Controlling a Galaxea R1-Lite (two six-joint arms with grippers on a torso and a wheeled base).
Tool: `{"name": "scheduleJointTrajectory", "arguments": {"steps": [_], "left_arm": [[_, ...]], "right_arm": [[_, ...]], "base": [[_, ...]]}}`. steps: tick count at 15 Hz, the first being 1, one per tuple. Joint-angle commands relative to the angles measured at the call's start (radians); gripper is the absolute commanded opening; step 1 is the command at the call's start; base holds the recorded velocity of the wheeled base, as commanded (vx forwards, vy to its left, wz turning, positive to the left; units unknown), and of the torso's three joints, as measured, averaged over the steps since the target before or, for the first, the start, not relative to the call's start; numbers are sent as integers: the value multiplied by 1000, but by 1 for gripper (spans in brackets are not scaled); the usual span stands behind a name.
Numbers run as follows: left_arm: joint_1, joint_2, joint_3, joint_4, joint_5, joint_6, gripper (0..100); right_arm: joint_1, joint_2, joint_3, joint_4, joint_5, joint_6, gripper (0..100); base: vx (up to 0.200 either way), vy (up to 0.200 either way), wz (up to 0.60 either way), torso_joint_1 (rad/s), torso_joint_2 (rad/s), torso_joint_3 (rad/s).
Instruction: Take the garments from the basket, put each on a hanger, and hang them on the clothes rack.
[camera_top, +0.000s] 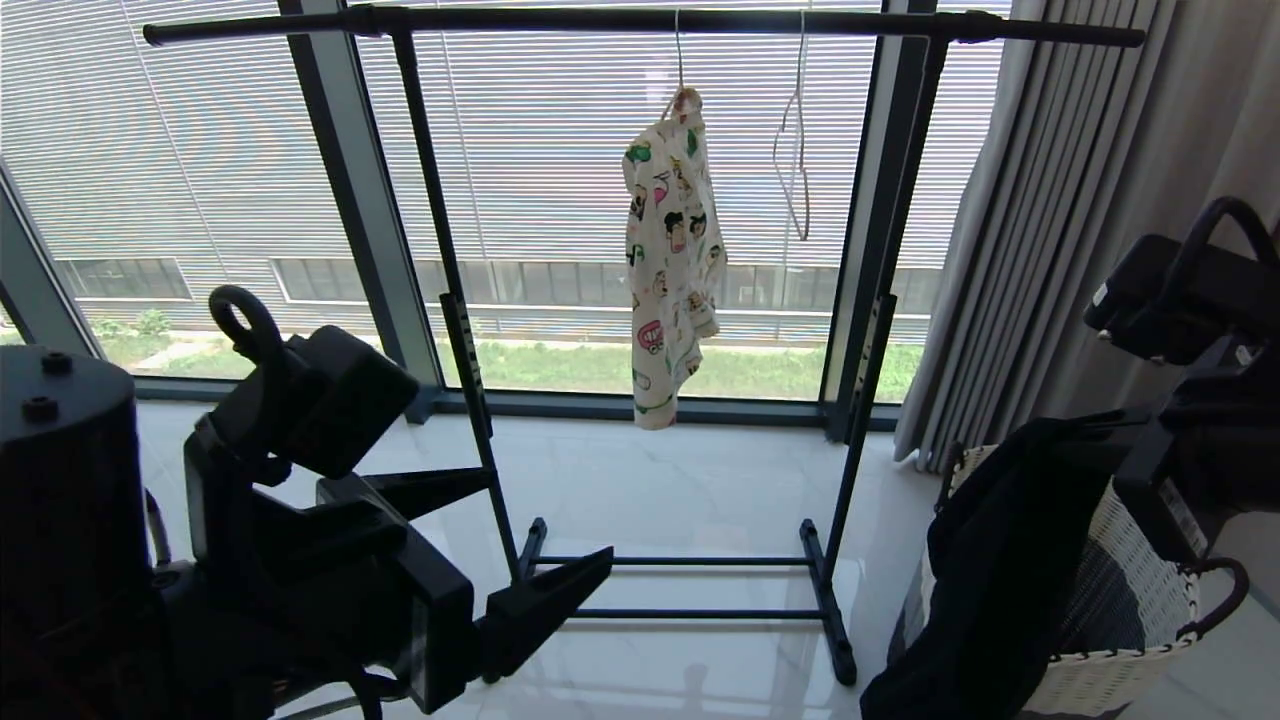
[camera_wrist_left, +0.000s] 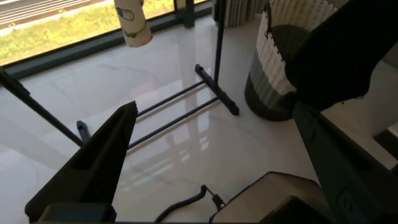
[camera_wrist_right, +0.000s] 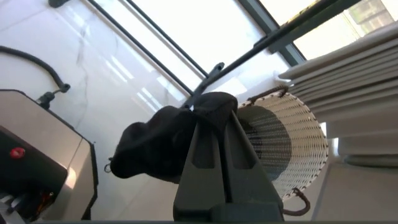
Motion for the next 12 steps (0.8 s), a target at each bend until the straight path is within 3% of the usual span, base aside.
{"name": "scheduleJointTrajectory", "arguments": {"steps": [1,2,3,7,9,12], "left_arm": [[-173,148,-41,-50,67,-86,100],[-173,148,-41,-50,67,-86,100],[-257,314,-127,-122,135,-167,100],[-381,515,-306,-122,133,-271,100],[-403,615,-381,-123,141,-347,100],[-403,718,-461,-123,170,-376,100]], "right_arm": [[16,-21,0,1,-1,-1,0],[16,-21,0,1,-1,-1,0],[23,-56,8,1,-1,-1,0],[57,-77,9,-10,-1,2,0],[72,-79,11,-27,-1,5,0],[78,-76,12,-41,-1,22,0]], "base": [[0,0,0,0,0,0],[0,0,0,0,0,0],[0,0,0,0,0,0],[0,0,0,0,0,0],[0,0,0,0,0,0],[0,0,0,0,0,0]]}}
